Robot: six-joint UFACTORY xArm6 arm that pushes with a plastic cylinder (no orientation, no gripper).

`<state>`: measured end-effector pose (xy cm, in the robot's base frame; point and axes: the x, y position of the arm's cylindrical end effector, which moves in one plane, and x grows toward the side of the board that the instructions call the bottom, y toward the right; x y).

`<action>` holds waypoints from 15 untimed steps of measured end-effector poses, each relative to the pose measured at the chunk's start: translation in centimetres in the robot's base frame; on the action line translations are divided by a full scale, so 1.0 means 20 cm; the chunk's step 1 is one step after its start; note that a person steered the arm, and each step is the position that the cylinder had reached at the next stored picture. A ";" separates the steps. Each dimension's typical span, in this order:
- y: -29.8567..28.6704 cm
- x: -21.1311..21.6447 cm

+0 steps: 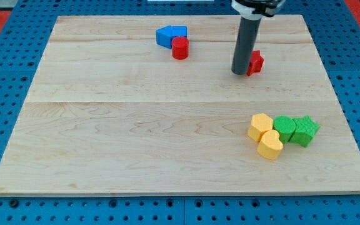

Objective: Move the red circle closer to red star

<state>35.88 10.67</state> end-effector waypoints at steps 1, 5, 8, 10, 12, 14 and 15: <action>-0.01 -0.25; -0.59 -0.34; -1.14 -0.14; -0.89 -0.02; -0.53 -0.02; -0.27 -0.07; -0.17 -0.07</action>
<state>34.54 7.33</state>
